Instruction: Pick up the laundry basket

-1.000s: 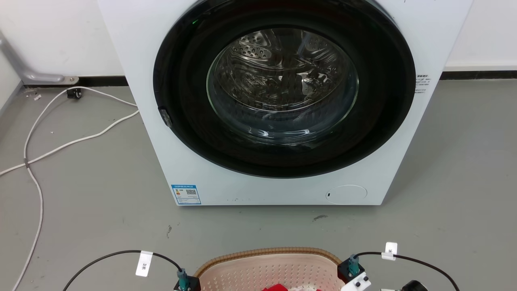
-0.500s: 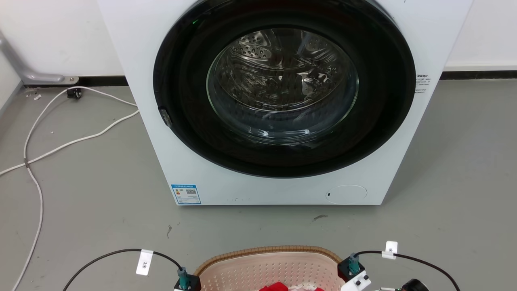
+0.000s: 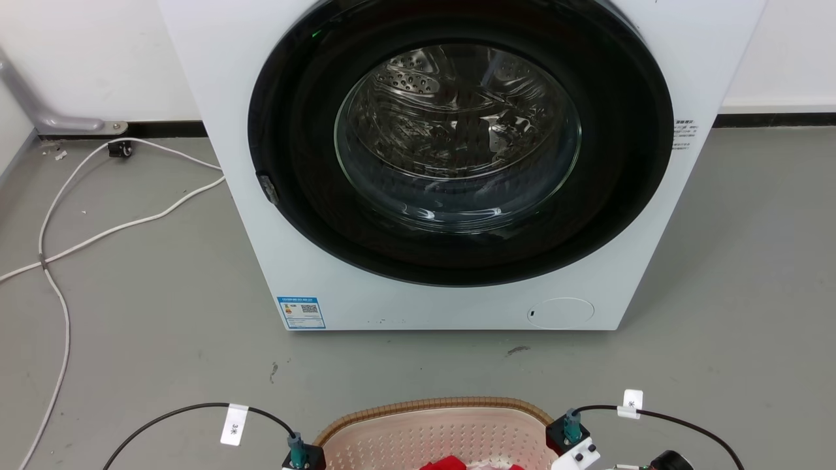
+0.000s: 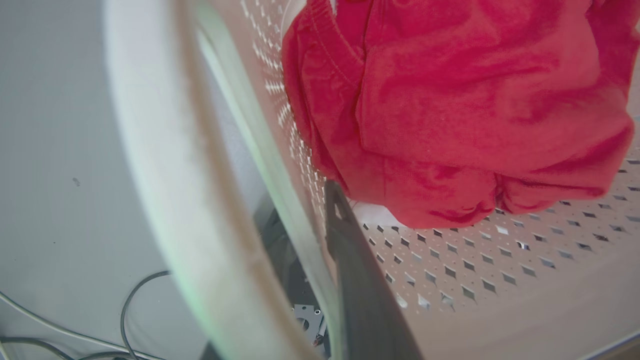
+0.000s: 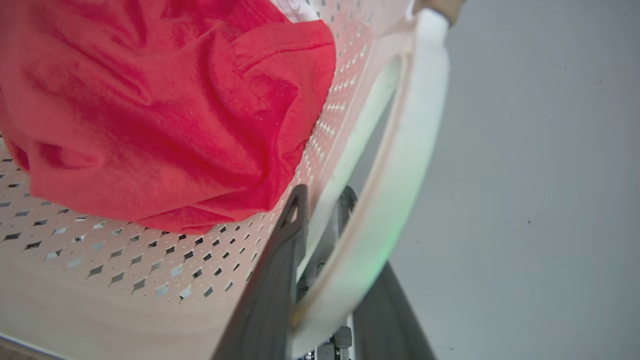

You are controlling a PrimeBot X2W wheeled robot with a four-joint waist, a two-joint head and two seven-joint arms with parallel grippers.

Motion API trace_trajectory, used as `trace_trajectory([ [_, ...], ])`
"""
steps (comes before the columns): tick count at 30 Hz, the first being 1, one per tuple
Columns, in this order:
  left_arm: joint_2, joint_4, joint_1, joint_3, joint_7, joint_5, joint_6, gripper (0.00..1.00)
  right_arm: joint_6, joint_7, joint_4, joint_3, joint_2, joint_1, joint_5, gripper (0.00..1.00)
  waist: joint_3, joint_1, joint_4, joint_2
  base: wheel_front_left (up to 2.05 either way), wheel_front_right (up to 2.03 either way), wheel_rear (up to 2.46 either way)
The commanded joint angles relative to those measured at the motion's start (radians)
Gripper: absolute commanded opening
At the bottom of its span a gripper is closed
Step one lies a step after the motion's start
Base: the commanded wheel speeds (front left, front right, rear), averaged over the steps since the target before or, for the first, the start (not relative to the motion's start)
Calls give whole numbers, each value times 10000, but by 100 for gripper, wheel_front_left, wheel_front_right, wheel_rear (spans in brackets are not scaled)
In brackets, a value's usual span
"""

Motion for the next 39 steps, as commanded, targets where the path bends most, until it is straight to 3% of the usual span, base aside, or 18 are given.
trace_trajectory([
  [1,-116,-52,-231,-56,-80,34,-36,0,32,-28,-38,93,84,-71,-25,0,-1,-1,3,0,0,0,0],
  [39,-65,-40,-281,-397,-319,-219,-36,0,32,-57,-38,112,147,-48,-122,0,-4,-1,-7,0,0,0,0],
])
